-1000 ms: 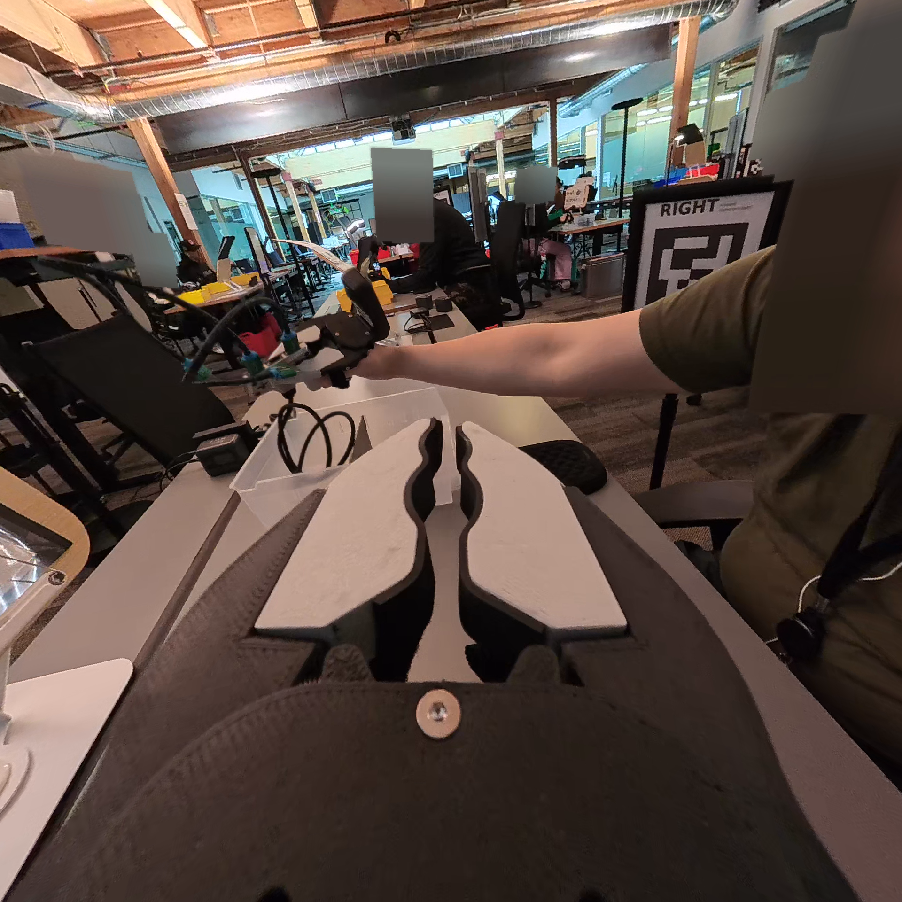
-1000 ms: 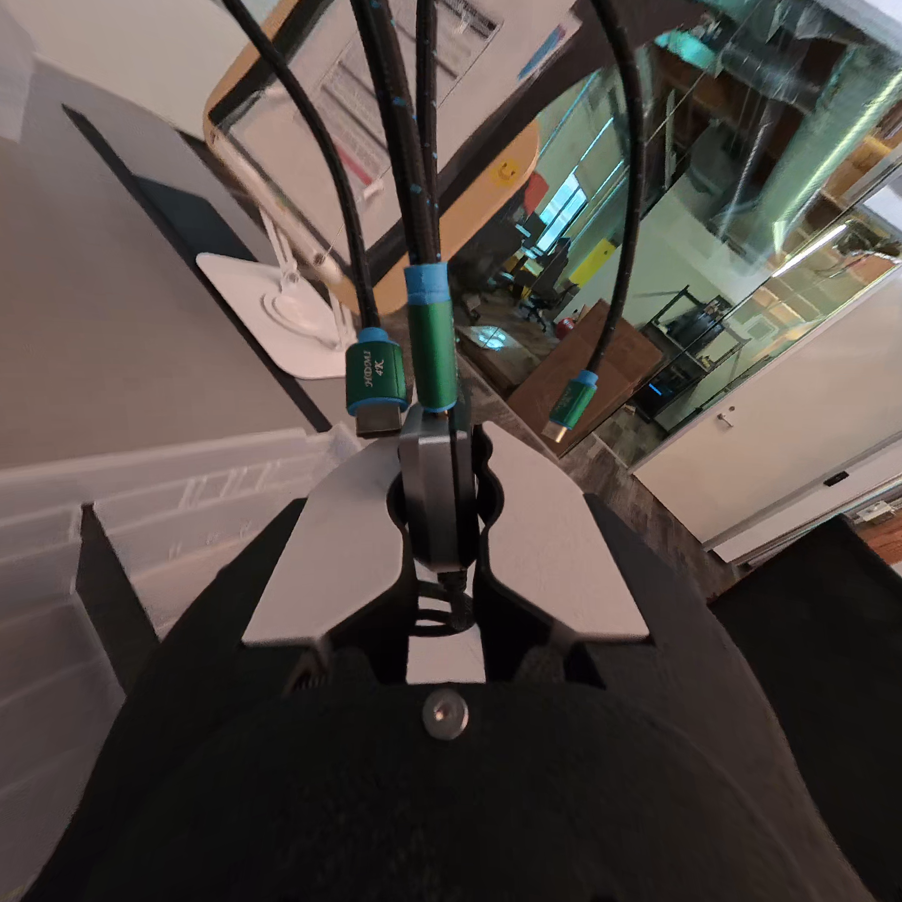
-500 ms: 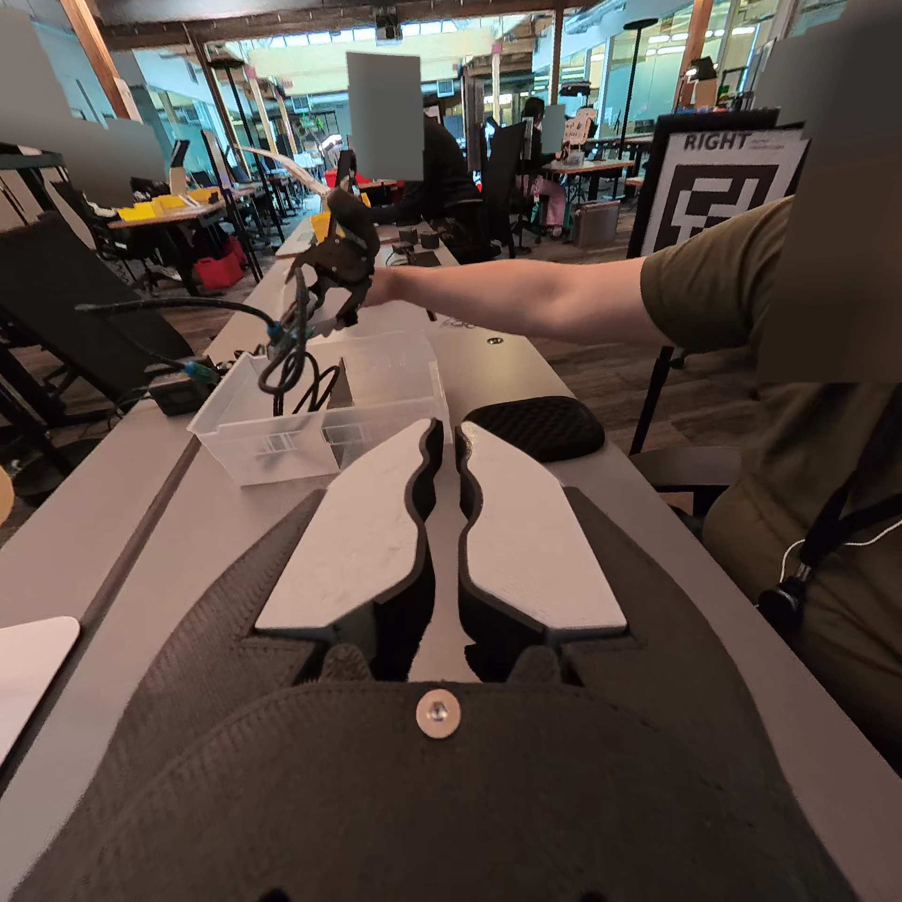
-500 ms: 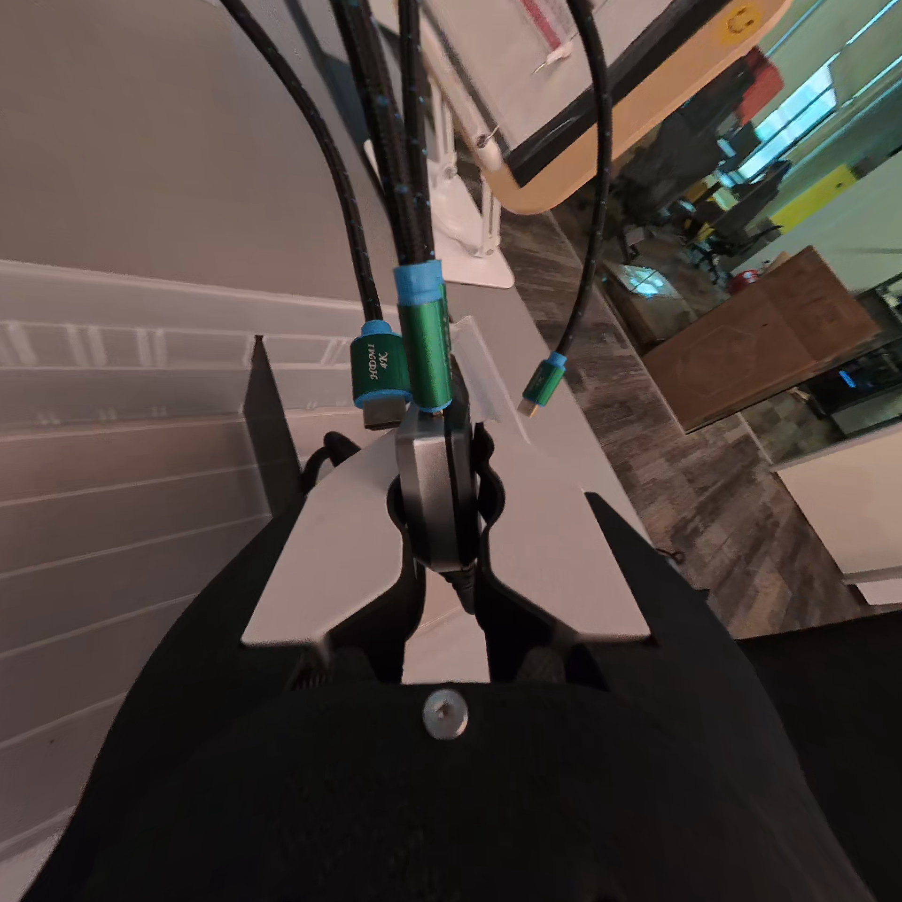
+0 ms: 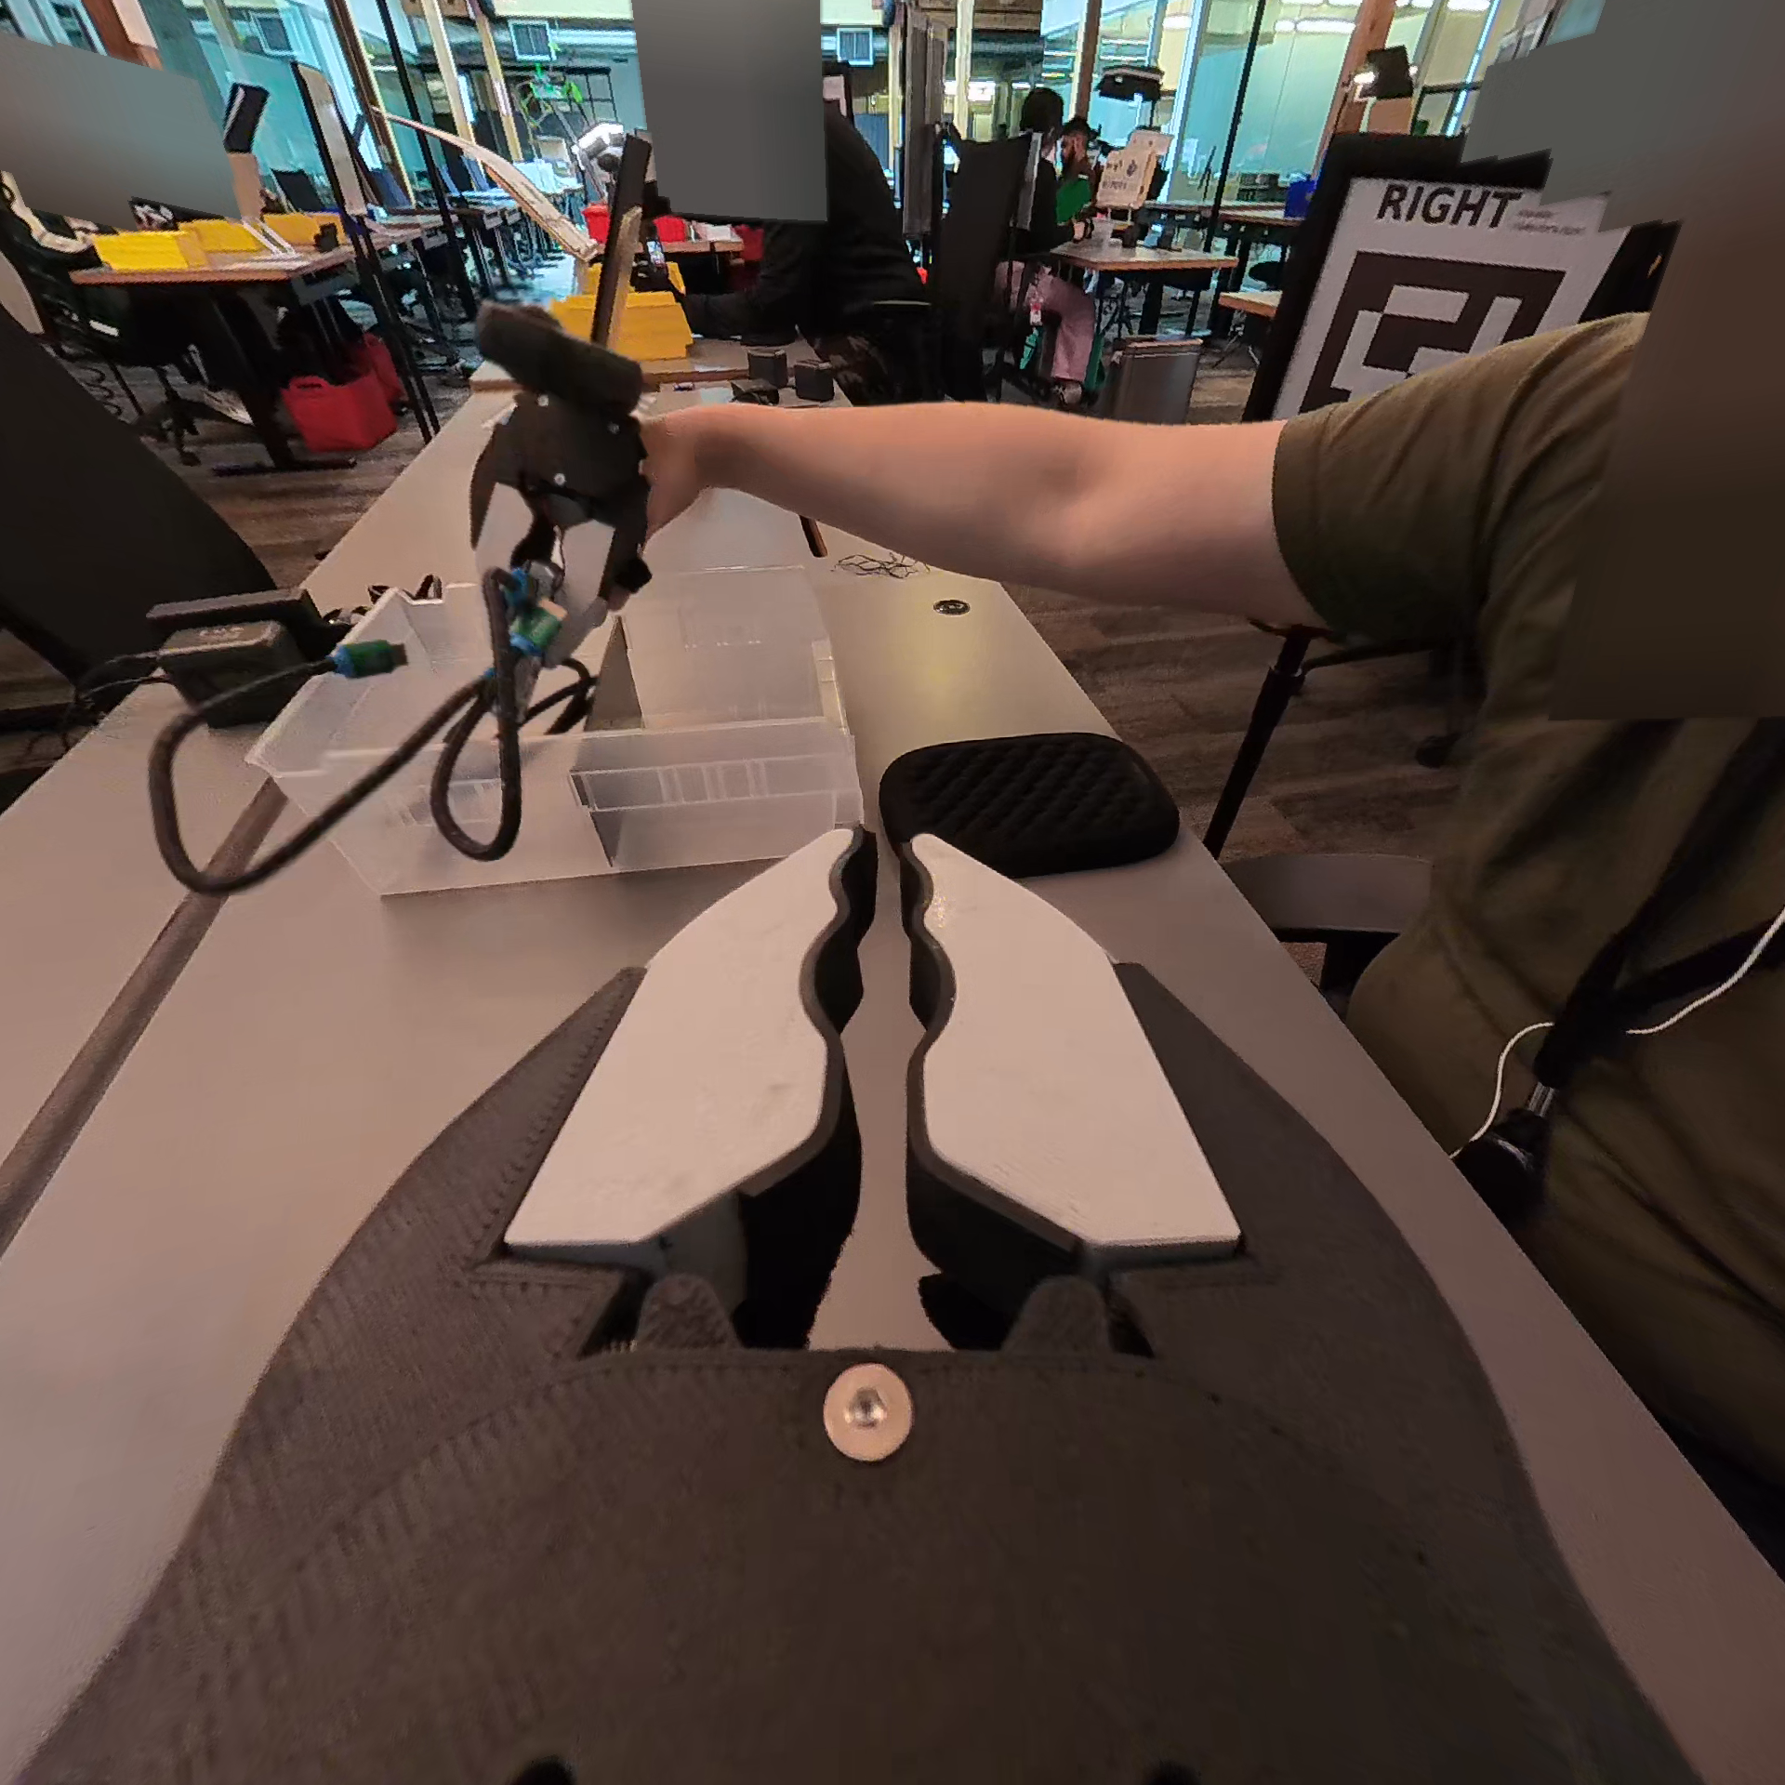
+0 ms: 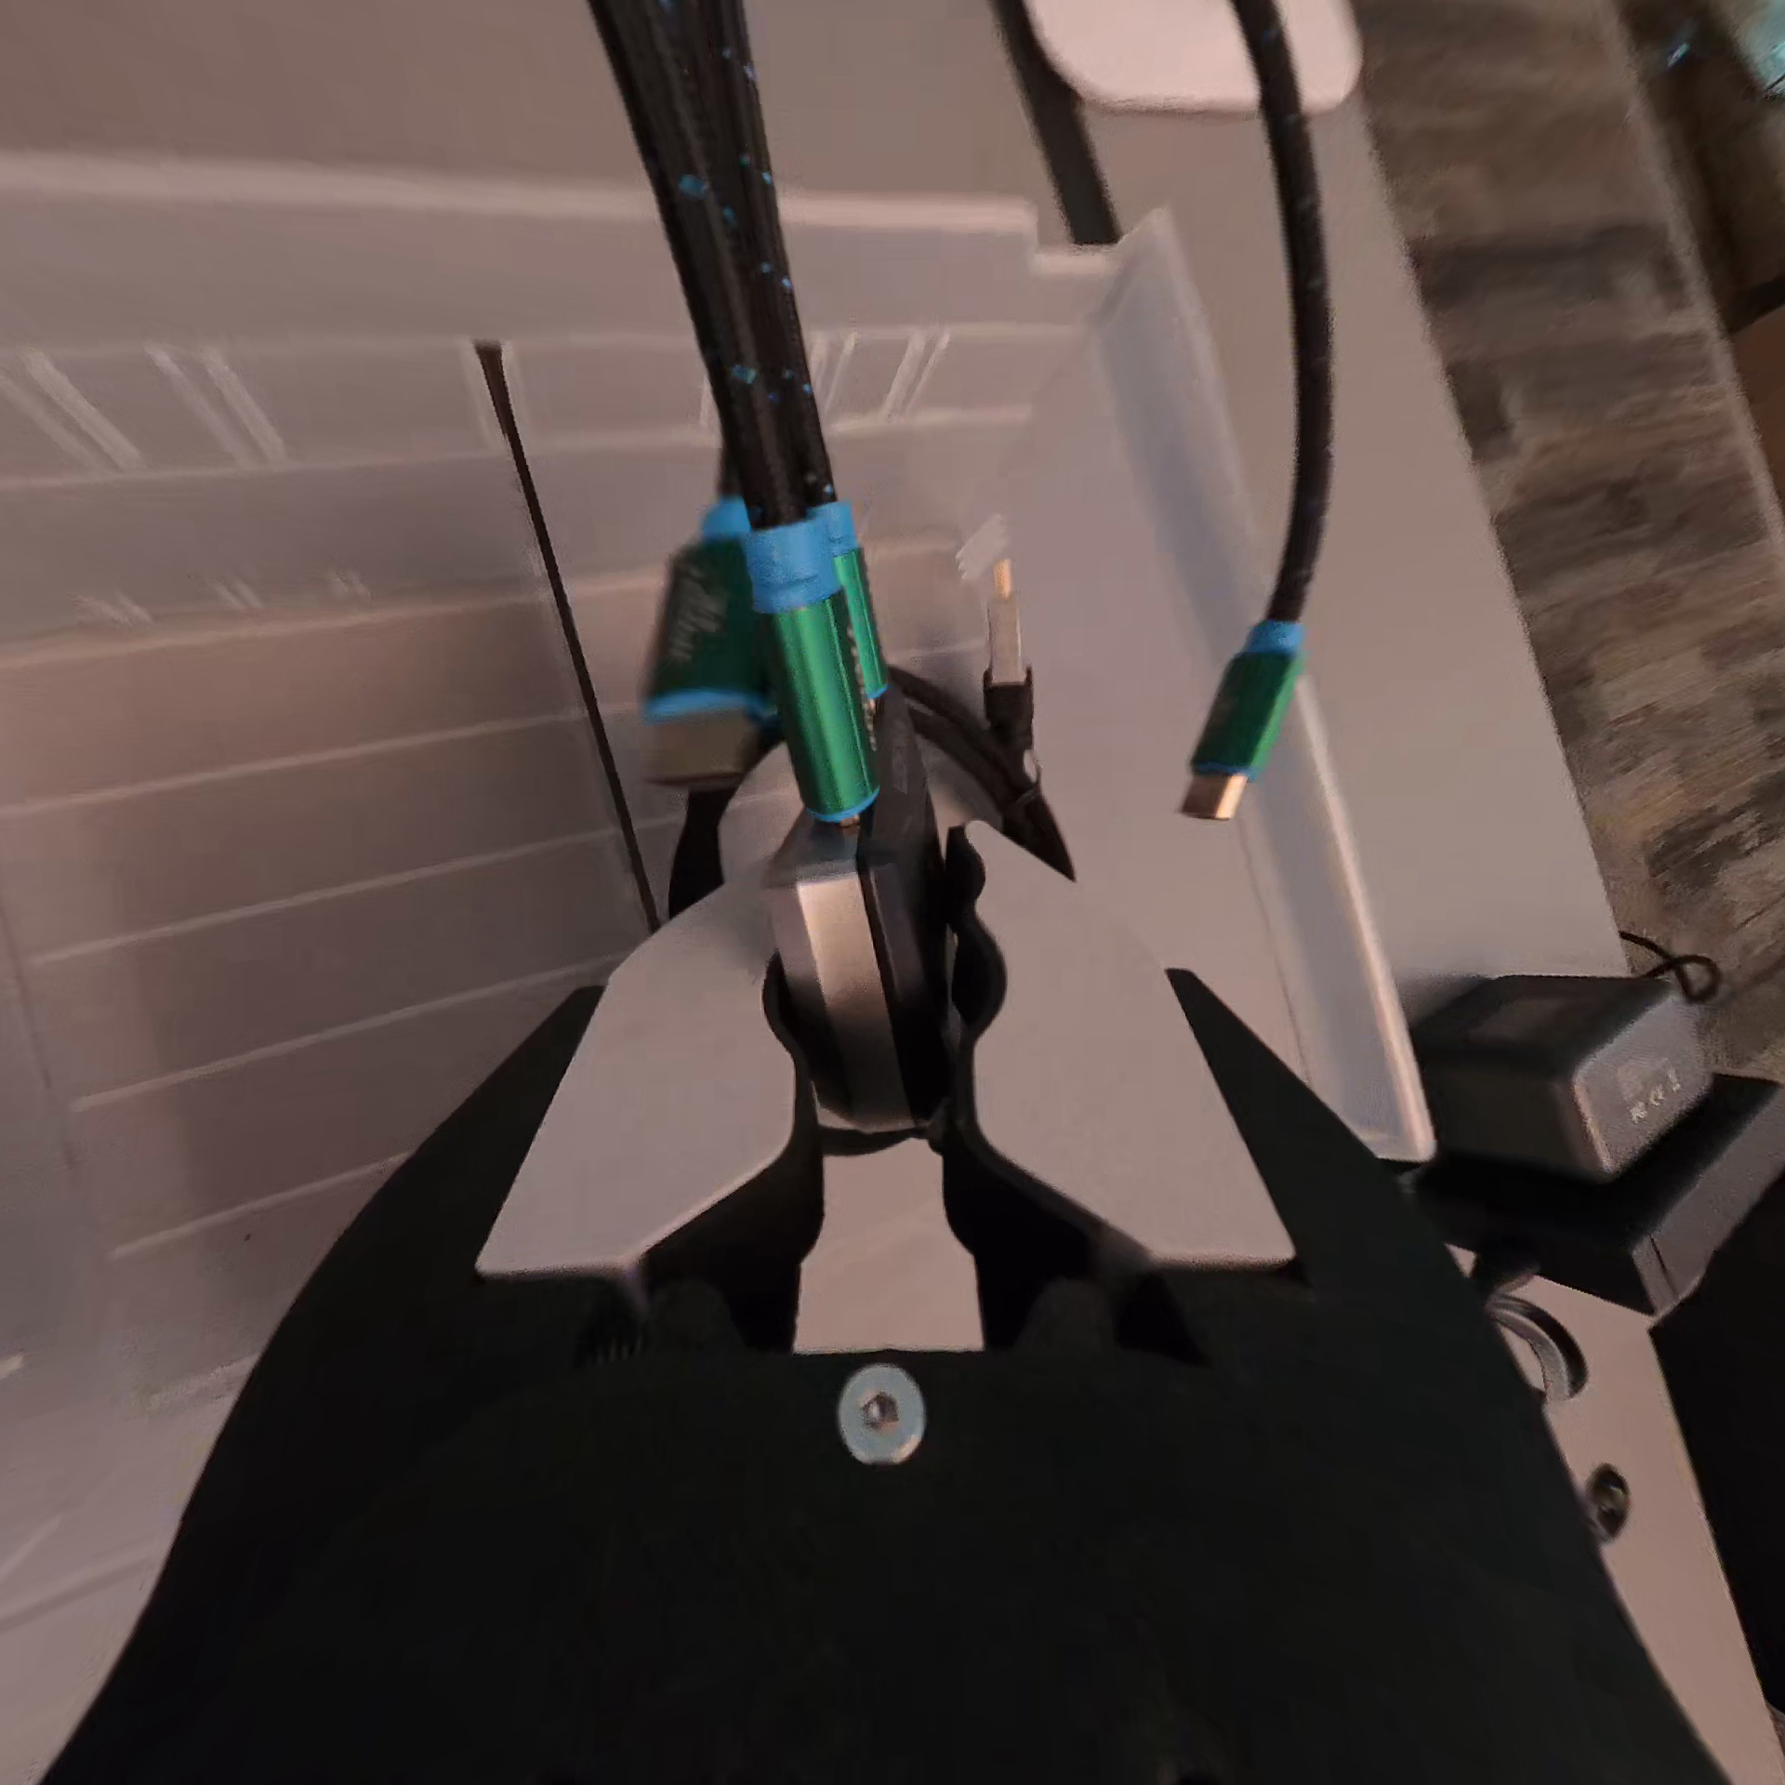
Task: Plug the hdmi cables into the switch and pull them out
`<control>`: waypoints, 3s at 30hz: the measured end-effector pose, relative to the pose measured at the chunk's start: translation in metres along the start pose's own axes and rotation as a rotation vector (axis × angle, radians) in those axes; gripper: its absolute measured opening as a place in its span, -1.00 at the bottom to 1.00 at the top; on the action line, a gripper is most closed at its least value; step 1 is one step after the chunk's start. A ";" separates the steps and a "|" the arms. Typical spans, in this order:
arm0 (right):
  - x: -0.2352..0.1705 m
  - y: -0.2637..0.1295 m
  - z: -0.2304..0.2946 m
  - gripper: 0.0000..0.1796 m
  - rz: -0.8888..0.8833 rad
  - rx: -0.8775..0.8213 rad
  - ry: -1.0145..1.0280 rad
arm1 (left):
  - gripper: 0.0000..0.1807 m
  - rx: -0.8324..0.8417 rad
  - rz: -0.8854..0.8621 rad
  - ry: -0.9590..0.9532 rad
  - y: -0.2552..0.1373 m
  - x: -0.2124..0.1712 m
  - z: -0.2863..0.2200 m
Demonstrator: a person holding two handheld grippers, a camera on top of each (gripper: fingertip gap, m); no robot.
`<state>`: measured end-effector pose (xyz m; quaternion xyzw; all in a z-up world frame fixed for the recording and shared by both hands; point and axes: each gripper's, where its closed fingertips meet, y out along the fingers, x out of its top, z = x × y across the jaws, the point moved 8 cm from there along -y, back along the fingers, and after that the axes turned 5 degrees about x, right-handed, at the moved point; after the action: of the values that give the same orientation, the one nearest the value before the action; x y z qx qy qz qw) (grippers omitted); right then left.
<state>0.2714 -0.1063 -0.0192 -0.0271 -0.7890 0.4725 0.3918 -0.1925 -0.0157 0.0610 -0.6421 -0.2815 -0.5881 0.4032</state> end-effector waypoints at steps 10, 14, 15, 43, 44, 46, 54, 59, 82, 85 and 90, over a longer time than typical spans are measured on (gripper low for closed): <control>0.011 0.001 0.009 -0.53 0.141 -0.061 0.004 | -0.96 0.003 -0.020 0.017 -0.009 0.007 -0.004; 0.010 -0.016 0.022 -0.40 0.294 -0.121 -0.034 | -0.95 0.024 -0.045 0.039 -0.020 0.015 -0.007; 0.010 -0.022 0.024 -0.39 0.318 -0.131 -0.038 | -0.95 0.031 -0.055 0.047 -0.024 0.018 -0.009; 0.113 -0.006 0.095 -0.38 0.336 -0.024 -0.069 | -0.95 0.341 -0.230 0.220 -0.129 0.061 -0.049; 0.109 0.001 0.093 -0.37 0.358 0.011 -0.061 | -0.95 0.341 -0.235 0.215 -0.130 0.060 -0.048; 0.104 0.014 0.085 -0.30 0.399 0.014 -0.079 | -0.95 0.339 -0.243 0.205 -0.132 0.059 -0.046; 0.110 0.029 0.051 -0.63 0.352 0.182 0.062 | -0.95 0.313 -0.248 0.191 -0.128 0.058 -0.043; 0.108 0.035 0.026 -0.82 0.364 0.206 0.192 | -0.95 0.311 -0.218 0.197 -0.122 0.058 -0.043; 0.055 -0.069 0.038 -0.38 -0.015 -0.506 0.658 | -0.95 0.303 -0.197 0.210 -0.117 0.062 -0.051; 0.017 -0.087 0.040 -0.36 0.124 -0.668 0.982 | -0.95 0.329 -0.176 0.210 -0.118 0.061 -0.052; -0.032 -0.080 0.063 -0.30 0.197 -0.510 1.149 | -0.95 0.473 -0.097 0.192 -0.127 0.058 -0.047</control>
<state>0.2795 -0.2091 0.0079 -0.4413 -0.5344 0.2136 0.6886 -0.3148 0.0034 0.1414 -0.4568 -0.4021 -0.5830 0.5382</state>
